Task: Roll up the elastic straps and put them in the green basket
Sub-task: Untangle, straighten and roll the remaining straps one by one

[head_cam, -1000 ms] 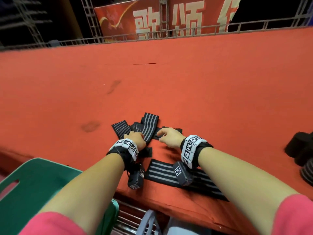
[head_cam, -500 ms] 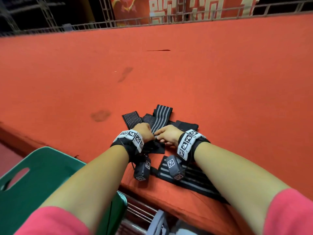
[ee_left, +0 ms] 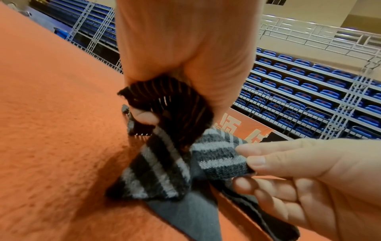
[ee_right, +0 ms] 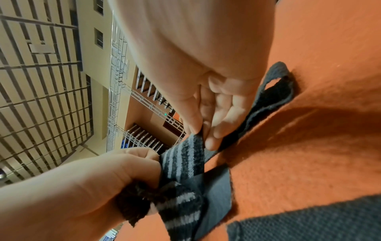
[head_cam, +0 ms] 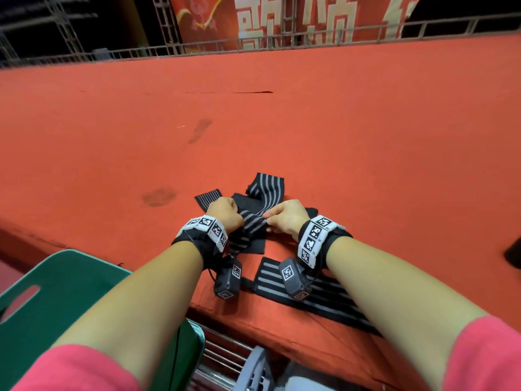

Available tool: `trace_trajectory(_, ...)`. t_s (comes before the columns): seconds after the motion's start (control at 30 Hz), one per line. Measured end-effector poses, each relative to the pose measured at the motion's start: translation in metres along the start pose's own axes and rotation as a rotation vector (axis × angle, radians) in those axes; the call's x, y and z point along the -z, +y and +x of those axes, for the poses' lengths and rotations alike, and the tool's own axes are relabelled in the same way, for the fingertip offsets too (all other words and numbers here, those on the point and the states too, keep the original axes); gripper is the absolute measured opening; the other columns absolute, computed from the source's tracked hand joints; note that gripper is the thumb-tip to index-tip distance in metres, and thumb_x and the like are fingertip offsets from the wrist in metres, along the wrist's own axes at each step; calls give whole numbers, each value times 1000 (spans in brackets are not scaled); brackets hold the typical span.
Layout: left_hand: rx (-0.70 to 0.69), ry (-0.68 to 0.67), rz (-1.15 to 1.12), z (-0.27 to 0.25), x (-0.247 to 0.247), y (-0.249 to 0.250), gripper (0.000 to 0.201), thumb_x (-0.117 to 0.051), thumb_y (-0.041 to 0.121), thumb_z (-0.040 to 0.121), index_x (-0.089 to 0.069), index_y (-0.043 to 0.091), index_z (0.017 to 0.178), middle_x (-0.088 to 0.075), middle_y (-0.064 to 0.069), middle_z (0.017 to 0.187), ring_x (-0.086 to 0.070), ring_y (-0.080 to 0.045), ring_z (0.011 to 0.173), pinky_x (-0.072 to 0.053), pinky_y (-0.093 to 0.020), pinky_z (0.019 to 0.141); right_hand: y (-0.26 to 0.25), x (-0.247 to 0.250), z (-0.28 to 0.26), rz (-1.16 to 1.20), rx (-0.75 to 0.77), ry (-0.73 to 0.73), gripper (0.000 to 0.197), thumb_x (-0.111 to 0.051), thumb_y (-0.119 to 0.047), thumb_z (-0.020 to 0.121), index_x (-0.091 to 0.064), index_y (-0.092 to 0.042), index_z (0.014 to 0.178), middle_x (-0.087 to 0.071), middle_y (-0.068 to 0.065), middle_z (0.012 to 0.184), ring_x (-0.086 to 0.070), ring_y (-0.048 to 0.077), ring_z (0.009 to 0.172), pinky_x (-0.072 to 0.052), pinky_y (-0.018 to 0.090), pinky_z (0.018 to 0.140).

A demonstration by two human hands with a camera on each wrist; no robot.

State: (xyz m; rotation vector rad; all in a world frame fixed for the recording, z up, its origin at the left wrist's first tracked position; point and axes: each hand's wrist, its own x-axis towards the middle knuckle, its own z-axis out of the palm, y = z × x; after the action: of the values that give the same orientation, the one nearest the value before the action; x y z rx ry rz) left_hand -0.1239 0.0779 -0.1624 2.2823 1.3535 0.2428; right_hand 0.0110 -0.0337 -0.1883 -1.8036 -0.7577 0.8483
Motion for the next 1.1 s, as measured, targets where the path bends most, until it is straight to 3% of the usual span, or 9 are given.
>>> trace_trajectory(0.23,2,11,-18,-3,-6,1,22,-43,-4,73,-42,18,67,-50,-2,67,-48,-23,64,-38,-28,56,3,10,0,82,-45,58,16,-66,8,86,-72,-6,79,-72,13,74,-69,22,65,-61,37,69)
trace_trajectory(0.37,-8,21,-43,-1,-14,-1,21,-42,-3,76,-46,16,82,-51,-4,77,-48,-22,66,-38,-29,55,7,14,0,97,-75,82,16,-64,8,88,-70,-5,80,-71,16,76,-69,23,65,-62,40,73)
trace_trajectory(0.47,44,-18,-68,1,-19,-7,19,-47,1,83,-43,16,95,-51,-5,82,-51,-26,78,-40,-33,65,10,21,1,113,-123,125,17,-61,6,89,-70,-6,82,-73,18,80,-71,24,66,-62,41,73)
trace_trajectory(0.6,29,-112,-13,2,-21,-12,19,-51,1,80,-49,20,85,-57,-1,82,-56,-25,84,-45,-32,67,11,42,1,135,-150,173,21,-59,8,89,-69,-7,79,-70,17,76,-72,28,71,-62,42,74)
trace_trajectory(0.67,-16,-160,55,2,-23,-7,15,-54,5,84,-58,19,87,-64,-1,90,-62,-25,90,-53,-32,77,11,52,1,136,-145,186,21,-57,8,88,-69,-7,79,-69,17,77,-71,27,67,-62,41,73)
trace_trajectory(0.77,-71,-201,124,3,-29,-1,19,-54,9,88,-70,13,98,-71,-7,109,-65,-28,105,-53,-36,92,12,65,0,149,-140,241,24,-55,8,87,-71,-7,78,-65,15,74,-68,26,61,-61,38,69)
trace_trajectory(0.9,-92,-227,164,2,-33,2,24,-55,10,90,-73,11,106,-71,-6,114,-64,-27,109,-51,-35,96,11,75,-7,164,-125,261,24,-56,7,87,-71,-9,77,-62,11,70,-65,22,55,-62,38,69)
trace_trajectory(1.1,-91,-230,174,-2,-33,-1,20,-60,10,87,-74,14,101,-72,-5,109,-66,-23,104,-53,-34,93,8,76,-8,212,-70,294,26,-55,8,87,-70,-9,76,-61,7,76,-63,17,58,-61,35,67)
